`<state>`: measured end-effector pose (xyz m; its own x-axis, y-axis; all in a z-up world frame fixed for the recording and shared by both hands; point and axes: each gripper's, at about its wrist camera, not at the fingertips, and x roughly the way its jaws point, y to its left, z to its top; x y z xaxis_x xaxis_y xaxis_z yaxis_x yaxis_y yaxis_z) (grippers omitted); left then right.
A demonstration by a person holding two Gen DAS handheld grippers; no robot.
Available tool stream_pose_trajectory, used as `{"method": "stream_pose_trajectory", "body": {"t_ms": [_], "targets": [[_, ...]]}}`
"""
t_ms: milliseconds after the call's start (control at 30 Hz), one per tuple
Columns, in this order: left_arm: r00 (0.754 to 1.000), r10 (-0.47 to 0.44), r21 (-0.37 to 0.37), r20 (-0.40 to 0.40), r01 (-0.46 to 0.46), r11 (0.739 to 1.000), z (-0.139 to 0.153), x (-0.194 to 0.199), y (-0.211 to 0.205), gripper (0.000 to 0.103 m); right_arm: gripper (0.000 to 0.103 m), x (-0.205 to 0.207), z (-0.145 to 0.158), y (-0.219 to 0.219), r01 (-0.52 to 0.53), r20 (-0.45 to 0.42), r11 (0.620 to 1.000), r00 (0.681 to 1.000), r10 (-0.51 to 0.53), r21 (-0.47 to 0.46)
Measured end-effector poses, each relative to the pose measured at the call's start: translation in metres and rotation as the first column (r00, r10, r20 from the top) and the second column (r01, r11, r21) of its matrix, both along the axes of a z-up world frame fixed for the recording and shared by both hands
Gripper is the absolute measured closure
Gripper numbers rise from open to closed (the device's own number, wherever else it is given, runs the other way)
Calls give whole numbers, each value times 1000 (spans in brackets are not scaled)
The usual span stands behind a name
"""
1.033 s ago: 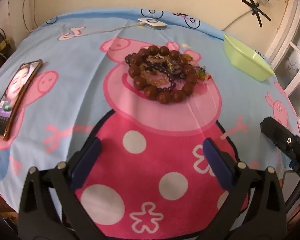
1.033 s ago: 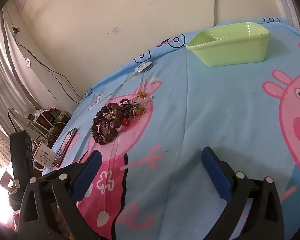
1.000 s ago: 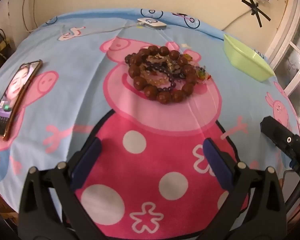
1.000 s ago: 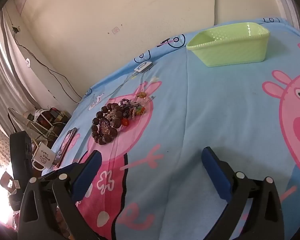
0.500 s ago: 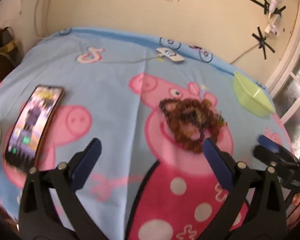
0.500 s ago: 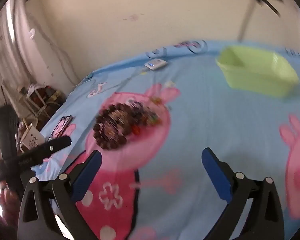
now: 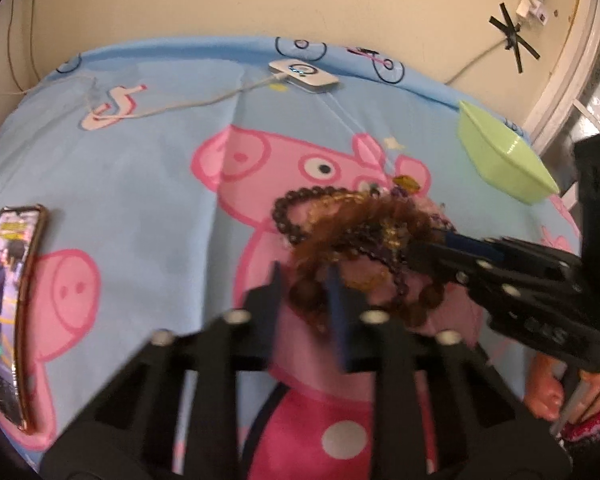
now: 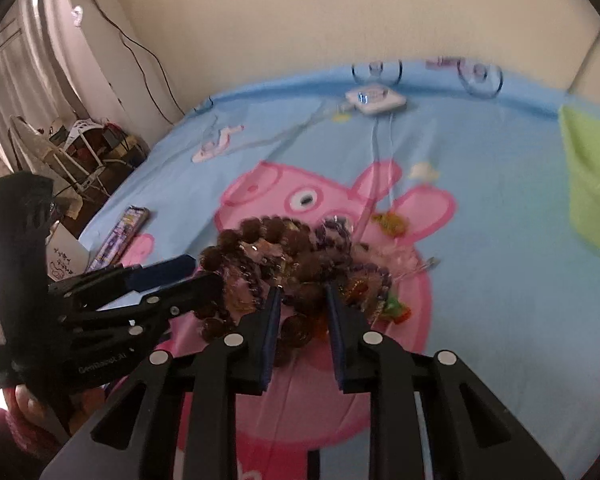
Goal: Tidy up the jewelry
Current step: 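Close the right tool on the brown wooden bead bracelet in the pile, then carry the brown bracelet into the green basket and open the right tool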
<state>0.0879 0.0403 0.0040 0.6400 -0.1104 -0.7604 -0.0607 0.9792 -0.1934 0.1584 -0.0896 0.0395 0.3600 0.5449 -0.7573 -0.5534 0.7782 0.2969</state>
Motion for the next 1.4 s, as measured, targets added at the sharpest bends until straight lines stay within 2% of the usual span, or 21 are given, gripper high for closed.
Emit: {"method": "stream_pose_trajectory", "body": {"t_ms": [67,133,167,200,267,433,533,633,733,833,967,1033,1100,1167,1233,1333,1400], "targets": [[1000,-10,-6,24,10,1000,8,-5,-6,88,103,-2,8,-7,-1,-9,999,1000,1,48],[998,-22,-13,53,22,1000,20,-13,-11,88,103,-10,23,-13,-8,37,997,999,5,75],[997,-34,-15,72,35,999,40,-16,-16,88,103,-14,34,-19,-11,71,996,997,4,89],[996,-39,-15,81,41,999,46,-17,-19,88,103,-14,42,-24,-9,93,995,996,-1,100],[991,-77,-16,107,79,997,63,-7,-37,88,103,-13,57,-41,11,136,992,990,-28,124],[968,-199,-40,153,207,978,96,57,-104,88,103,13,79,-105,144,191,975,966,-175,167],[949,-277,-77,152,291,954,104,106,-149,88,103,43,85,-162,272,196,943,931,-309,193],[940,-314,-68,132,324,944,97,159,-195,88,103,71,80,-208,381,160,899,894,-418,219],[942,-321,-52,95,327,944,80,194,-216,88,103,92,68,-238,456,127,862,863,-489,221],[948,-315,-34,54,317,948,65,216,-229,88,103,107,55,-252,487,108,850,851,-514,202],[945,-326,-40,-15,326,945,48,215,-231,87,103,121,42,-255,498,70,845,852,-519,195],[947,-319,-31,-25,318,948,47,208,-230,80,103,116,41,-260,520,86,829,835,-544,206],[956,-292,-32,17,292,956,55,202,-222,78,103,116,40,-264,533,94,817,822,-562,222],[970,-227,-22,81,230,973,66,193,-207,73,103,109,45,-272,552,103,797,803,-588,246],[983,-163,-3,88,164,986,67,187,-191,72,103,104,49,-279,580,113,775,778,-618,251],[990,-131,11,52,131,991,54,183,-181,72,103,101,48,-288,606,61,752,766,-639,261],[991,-131,26,21,130,991,44,183,-183,72,103,100,41,-293,620,-7,739,767,-641,264]]}}
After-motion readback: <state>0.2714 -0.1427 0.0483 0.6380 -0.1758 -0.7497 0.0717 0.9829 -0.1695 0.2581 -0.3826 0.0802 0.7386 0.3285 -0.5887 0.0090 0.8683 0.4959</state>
